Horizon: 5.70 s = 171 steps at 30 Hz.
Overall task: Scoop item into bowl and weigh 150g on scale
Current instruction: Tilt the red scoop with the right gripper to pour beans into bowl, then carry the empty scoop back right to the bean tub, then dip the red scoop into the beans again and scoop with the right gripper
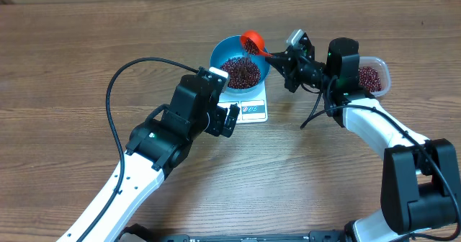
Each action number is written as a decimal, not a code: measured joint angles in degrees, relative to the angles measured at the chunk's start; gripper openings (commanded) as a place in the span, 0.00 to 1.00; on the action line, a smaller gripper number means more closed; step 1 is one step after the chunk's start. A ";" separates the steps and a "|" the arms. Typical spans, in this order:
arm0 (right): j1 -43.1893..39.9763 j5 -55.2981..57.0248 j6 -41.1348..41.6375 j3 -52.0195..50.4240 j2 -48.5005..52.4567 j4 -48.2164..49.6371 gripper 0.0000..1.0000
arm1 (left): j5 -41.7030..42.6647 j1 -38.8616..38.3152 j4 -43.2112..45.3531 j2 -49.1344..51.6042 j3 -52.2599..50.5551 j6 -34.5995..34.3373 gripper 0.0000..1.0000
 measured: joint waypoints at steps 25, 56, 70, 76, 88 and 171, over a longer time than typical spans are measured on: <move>0.00 2.05 -7.54 0.00 0.00 3.78 0.04 | 0.00 0.00 0.00 0.00 0.00 0.00 0.99; 0.00 23.50 9.86 -0.11 -17.86 -21.18 0.04 | 0.00 0.00 0.00 0.00 0.00 0.00 0.99; -0.02 62.71 9.84 -0.09 -21.94 -37.73 0.04 | 0.00 0.00 0.00 0.00 0.00 0.00 1.00; -0.57 68.59 9.81 -0.11 -21.92 -43.65 0.04 | 0.00 0.00 0.00 0.00 0.00 0.00 0.99; -5.22 70.84 9.81 -0.11 -15.30 -44.24 0.04 | 0.00 0.00 0.00 0.00 0.00 0.00 1.00; -17.55 40.17 6.75 0.48 -3.74 -39.10 0.04 | 0.00 0.00 0.00 0.00 0.02 0.00 1.00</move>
